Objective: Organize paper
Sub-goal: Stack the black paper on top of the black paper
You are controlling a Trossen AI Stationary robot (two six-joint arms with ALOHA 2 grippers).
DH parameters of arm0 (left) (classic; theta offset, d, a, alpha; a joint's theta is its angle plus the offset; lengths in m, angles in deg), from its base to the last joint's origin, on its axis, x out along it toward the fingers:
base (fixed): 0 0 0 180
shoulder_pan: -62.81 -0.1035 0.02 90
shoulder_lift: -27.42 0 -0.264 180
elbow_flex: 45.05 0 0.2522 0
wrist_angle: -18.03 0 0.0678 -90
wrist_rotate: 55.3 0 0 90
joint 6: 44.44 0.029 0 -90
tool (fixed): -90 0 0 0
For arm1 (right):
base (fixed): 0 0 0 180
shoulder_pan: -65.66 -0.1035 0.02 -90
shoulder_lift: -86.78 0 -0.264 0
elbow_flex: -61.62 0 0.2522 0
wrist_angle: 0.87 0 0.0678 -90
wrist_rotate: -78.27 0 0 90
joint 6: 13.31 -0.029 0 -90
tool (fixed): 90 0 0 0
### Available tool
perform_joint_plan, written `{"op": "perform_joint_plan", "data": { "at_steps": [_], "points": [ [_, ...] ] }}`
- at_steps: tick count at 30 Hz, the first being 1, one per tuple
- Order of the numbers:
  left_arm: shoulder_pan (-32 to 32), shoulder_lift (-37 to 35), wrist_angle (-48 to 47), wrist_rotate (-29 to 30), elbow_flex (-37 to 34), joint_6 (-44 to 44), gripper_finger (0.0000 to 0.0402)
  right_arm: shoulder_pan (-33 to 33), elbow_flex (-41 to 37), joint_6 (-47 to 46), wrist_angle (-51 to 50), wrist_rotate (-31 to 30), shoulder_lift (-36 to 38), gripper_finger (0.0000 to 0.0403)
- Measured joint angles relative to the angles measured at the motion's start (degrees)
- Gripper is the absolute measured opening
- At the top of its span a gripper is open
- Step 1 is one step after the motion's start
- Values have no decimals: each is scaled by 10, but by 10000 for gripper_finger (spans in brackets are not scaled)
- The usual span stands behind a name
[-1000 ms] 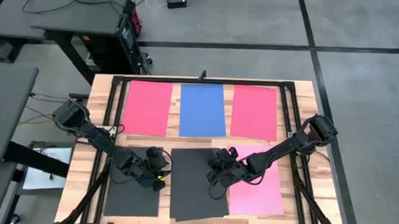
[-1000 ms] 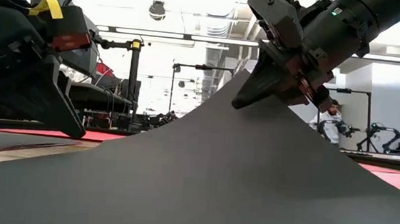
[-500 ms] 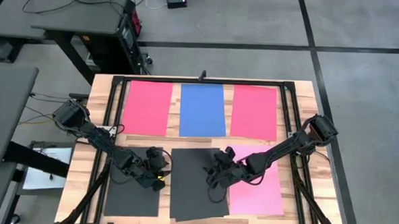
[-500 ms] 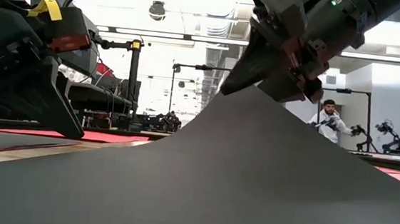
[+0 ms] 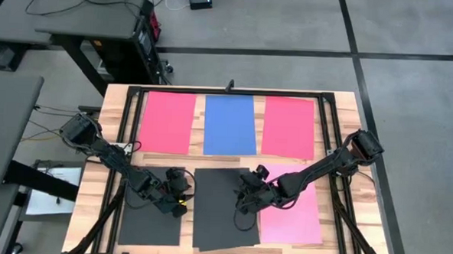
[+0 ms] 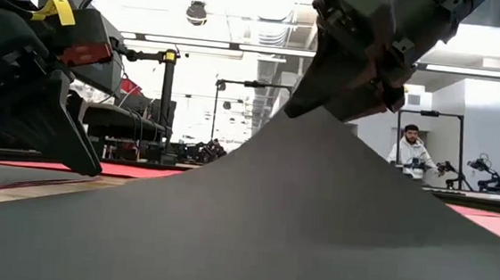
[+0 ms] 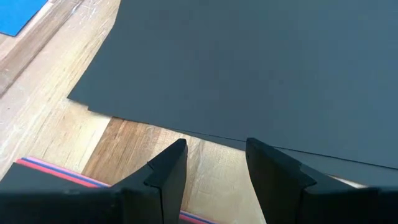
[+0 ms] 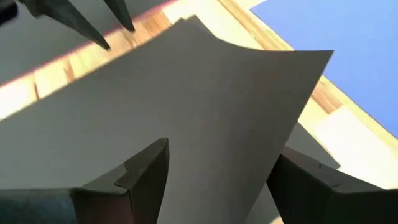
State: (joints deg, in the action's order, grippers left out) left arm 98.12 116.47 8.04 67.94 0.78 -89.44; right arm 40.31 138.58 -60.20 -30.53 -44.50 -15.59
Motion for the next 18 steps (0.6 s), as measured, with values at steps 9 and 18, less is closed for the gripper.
{"op": "perform_joint_plan", "data": {
  "at_steps": [9, 18],
  "points": [
    [0, 0, 0, 0, 0, 0, 149, 0, 0, -6, -1, 0, 0, 235],
    [0, 0, 0, 0, 0, 0, 149, -1, 7, -40, -52, 9, 0, 235]
  ]
}}
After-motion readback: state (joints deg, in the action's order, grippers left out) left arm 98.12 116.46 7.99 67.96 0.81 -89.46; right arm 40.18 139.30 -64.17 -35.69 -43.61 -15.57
